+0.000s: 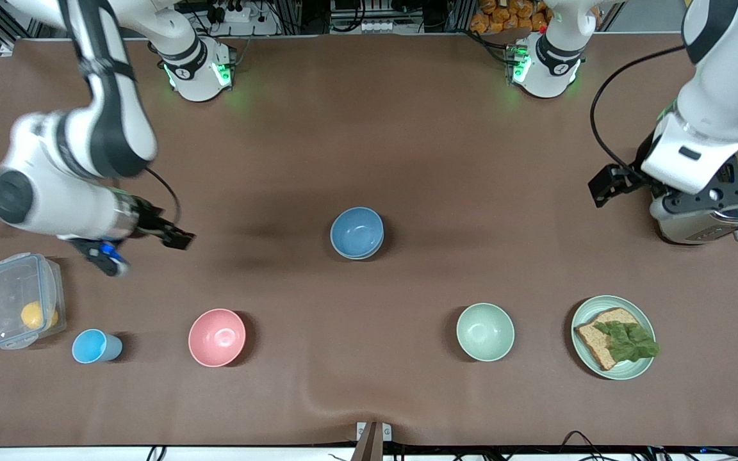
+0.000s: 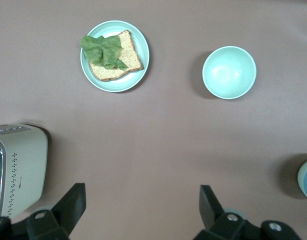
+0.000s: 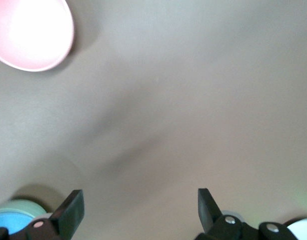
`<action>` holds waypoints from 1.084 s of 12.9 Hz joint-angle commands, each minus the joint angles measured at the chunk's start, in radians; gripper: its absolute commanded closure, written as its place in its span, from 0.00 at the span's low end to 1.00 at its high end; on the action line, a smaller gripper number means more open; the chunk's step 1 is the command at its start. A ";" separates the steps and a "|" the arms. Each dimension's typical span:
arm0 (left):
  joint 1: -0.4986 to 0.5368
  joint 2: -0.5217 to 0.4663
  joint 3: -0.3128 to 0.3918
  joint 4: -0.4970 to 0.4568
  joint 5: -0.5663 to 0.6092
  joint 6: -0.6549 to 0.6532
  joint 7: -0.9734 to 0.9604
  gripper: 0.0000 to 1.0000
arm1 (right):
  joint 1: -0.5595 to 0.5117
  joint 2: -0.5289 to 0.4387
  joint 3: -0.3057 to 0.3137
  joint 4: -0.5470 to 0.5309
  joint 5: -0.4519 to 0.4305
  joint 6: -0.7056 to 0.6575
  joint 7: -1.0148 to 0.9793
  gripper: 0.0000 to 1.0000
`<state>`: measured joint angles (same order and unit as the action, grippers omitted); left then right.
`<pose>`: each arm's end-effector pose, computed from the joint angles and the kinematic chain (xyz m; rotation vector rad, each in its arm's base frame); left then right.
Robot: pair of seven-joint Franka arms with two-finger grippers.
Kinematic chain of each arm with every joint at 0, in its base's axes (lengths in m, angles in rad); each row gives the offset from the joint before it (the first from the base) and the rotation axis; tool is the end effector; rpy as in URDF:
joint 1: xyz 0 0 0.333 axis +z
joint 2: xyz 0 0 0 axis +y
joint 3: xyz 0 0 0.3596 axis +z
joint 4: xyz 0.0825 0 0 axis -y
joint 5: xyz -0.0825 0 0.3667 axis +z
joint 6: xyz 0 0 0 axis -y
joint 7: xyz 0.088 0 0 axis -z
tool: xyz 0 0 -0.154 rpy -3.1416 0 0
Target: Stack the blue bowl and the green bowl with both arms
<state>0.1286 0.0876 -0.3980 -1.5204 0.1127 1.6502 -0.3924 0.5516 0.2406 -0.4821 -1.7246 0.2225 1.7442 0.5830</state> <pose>0.5620 -0.1276 0.6068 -3.0757 -0.1832 -0.1108 0.5812 0.0901 0.4430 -2.9618 0.8709 0.3307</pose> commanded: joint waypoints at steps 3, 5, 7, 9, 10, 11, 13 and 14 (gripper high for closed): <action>-0.176 -0.057 0.240 -0.020 -0.090 -0.050 0.076 0.00 | -0.005 -0.081 -0.085 0.160 -0.077 -0.150 -0.242 0.00; -0.178 -0.071 0.245 -0.023 -0.091 -0.070 0.098 0.00 | -0.077 -0.079 -0.058 0.198 -0.078 -0.158 -0.328 0.00; -0.181 -0.089 0.245 -0.030 -0.091 -0.115 0.125 0.00 | -0.251 -0.096 0.114 0.203 -0.083 -0.192 -0.365 0.00; -0.176 -0.092 0.251 -0.032 -0.091 -0.121 0.165 0.00 | -0.454 -0.131 0.346 0.218 -0.161 -0.207 -0.370 0.00; -0.178 -0.095 0.254 -0.032 -0.091 -0.122 0.168 0.00 | -0.517 -0.157 0.438 0.217 -0.225 -0.207 -0.371 0.00; -0.176 -0.095 0.254 -0.030 -0.091 -0.130 0.188 0.00 | -0.568 -0.182 0.514 0.215 -0.273 -0.213 -0.373 0.00; -0.175 -0.094 0.261 -0.027 -0.085 -0.133 0.263 0.00 | -0.607 -0.220 0.548 0.204 -0.276 -0.229 -0.440 0.00; -0.175 -0.094 0.268 -0.026 -0.084 -0.135 0.262 0.00 | -0.608 -0.228 0.546 0.203 -0.276 -0.245 -0.469 0.00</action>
<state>-0.0410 0.0190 -0.1498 -1.5279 0.0420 1.5259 -0.1701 -0.0165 0.0518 0.0343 -1.4998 -0.0282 1.5190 0.1766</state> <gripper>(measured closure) 0.000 0.000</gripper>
